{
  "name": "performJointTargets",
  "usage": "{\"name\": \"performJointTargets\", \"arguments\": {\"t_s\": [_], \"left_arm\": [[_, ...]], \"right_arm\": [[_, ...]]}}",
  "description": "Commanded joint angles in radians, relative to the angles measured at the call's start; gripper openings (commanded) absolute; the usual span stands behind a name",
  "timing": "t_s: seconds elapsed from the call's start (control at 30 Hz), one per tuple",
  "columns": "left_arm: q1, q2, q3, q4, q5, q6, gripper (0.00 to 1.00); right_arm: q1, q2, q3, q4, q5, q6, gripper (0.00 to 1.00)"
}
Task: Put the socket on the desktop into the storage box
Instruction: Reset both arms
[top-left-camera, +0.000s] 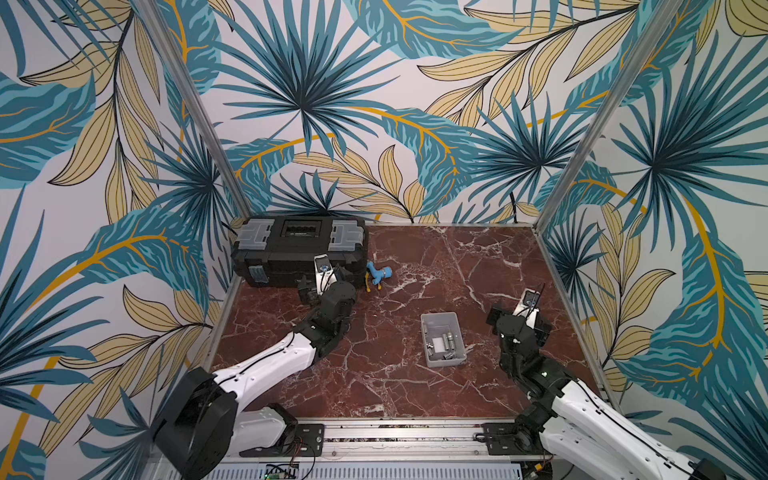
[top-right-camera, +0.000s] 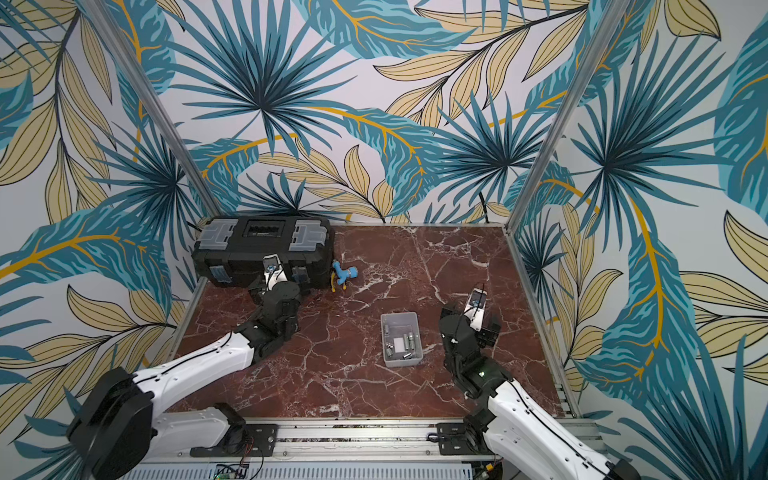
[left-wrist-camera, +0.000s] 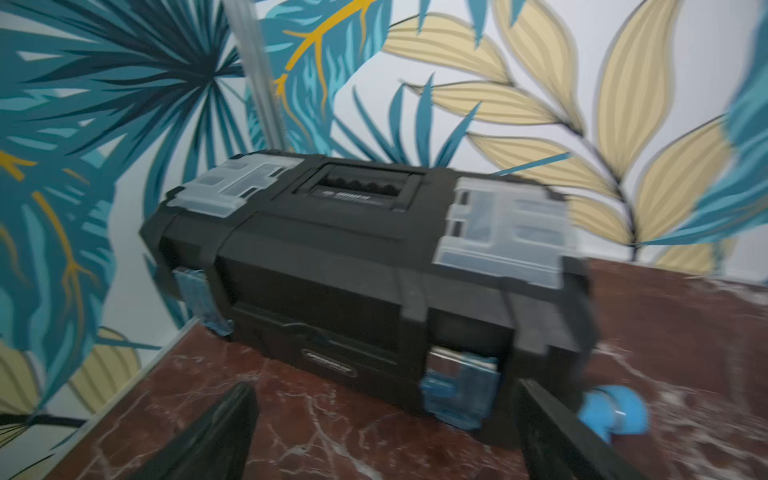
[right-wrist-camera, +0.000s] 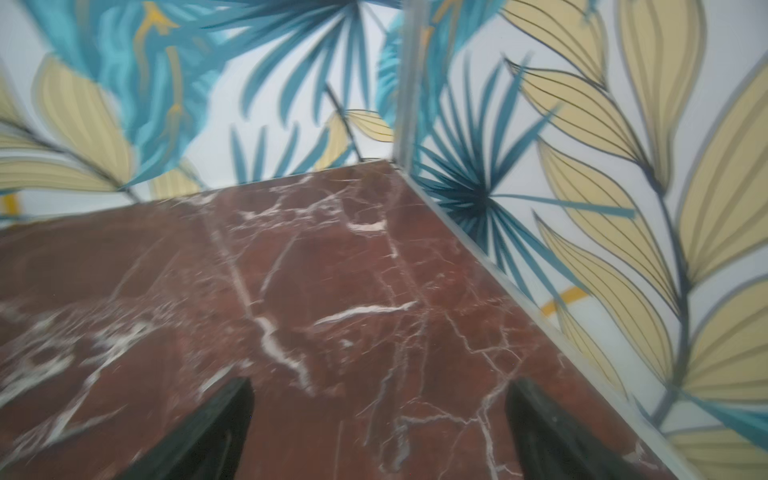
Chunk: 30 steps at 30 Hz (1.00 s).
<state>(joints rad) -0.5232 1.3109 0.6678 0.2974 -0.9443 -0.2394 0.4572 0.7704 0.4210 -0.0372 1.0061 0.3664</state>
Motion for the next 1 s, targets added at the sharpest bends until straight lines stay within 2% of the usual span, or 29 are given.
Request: {"name": "performJointTargets", "arguments": {"t_s": [0.0, 0.07, 0.2, 0.3, 0.33, 0.37, 0.4, 0.43, 0.5, 0.53, 0.57, 0.6, 0.63, 0.67, 0.7, 0.77, 0.83, 0.87, 0.9, 0.97], "left_arm": [[0.118, 0.06, -0.029, 0.126, -0.038, 0.08, 1.0], [0.169, 0.091, -0.041, 0.159, -0.045, 0.076, 1.0], [0.255, 0.085, -0.033, 0.114, 0.065, 0.073, 1.0], [0.297, 0.087, -0.031, 0.122, 0.165, 0.102, 1.0], [0.303, 0.089, -0.03, 0.122, 0.189, 0.115, 1.0], [0.307, 0.087, -0.029, 0.115, 0.219, 0.142, 1.0], [0.309, 0.077, -0.032, 0.106, 0.22, 0.148, 1.0], [0.311, 0.065, -0.046, 0.113, 0.213, 0.14, 1.0], [0.322, 0.039, -0.081, 0.141, 0.236, 0.133, 1.0], [0.331, 0.034, -0.084, 0.135, 0.238, 0.124, 1.0], [0.341, 0.031, -0.08, 0.112, 0.233, 0.111, 1.0], [0.348, 0.025, -0.076, 0.089, 0.23, 0.097, 1.0], [0.354, 0.015, -0.081, 0.072, 0.228, 0.093, 1.0], [0.354, 0.008, -0.093, 0.085, 0.228, 0.112, 1.0], [0.354, 0.011, -0.117, 0.13, 0.231, 0.134, 1.0], [0.357, 0.064, -0.146, 0.208, 0.207, 0.148, 1.0], [0.366, 0.148, -0.17, 0.303, 0.188, 0.129, 1.0], [0.372, 0.187, -0.2, 0.439, 0.195, 0.168, 1.0], [0.378, 0.195, -0.201, 0.441, 0.215, 0.169, 1.0], [0.399, 0.167, -0.14, 0.253, 0.282, 0.123, 1.0]], "right_arm": [[-0.123, 0.086, -0.039, 0.152, 0.069, 0.123, 1.0], [-0.195, 0.135, -0.025, 0.147, 0.065, 0.163, 0.99], [-0.269, 0.272, -0.062, 0.4, 0.045, 0.026, 1.0], [-0.344, 0.452, -0.097, 0.653, -0.139, -0.029, 1.0], [-0.348, 0.468, -0.084, 0.661, -0.226, -0.051, 0.99], [-0.357, 0.483, -0.066, 0.671, -0.345, -0.114, 0.99], [-0.359, 0.517, -0.069, 0.753, -0.404, -0.19, 0.99], [-0.358, 0.542, -0.081, 0.815, -0.43, -0.225, 0.99], [-0.404, 0.661, -0.141, 1.088, -0.529, -0.253, 0.99], [-0.42, 0.662, -0.14, 1.079, -0.603, -0.259, 1.0], [-0.429, 0.631, -0.106, 0.936, -0.669, -0.23, 0.99], [-0.429, 0.699, -0.103, 1.005, -0.666, -0.244, 1.0], [-0.428, 0.796, -0.122, 1.2, -0.706, -0.303, 1.0], [-0.429, 0.743, -0.098, 1.06, -0.72, -0.288, 0.99], [-0.43, 0.696, -0.049, 0.886, -0.685, -0.237, 1.0], [-0.415, 0.768, -0.079, 1.073, -0.675, -0.302, 0.99], [-0.415, 0.717, -0.046, 0.916, -0.66, -0.261, 1.0], [-0.409, 0.746, -0.058, 0.992, -0.658, -0.295, 0.99], [-0.408, 0.753, -0.064, 1.017, -0.666, -0.305, 0.99], [-0.409, 0.726, -0.044, 0.929, -0.662, -0.279, 1.0]]}}
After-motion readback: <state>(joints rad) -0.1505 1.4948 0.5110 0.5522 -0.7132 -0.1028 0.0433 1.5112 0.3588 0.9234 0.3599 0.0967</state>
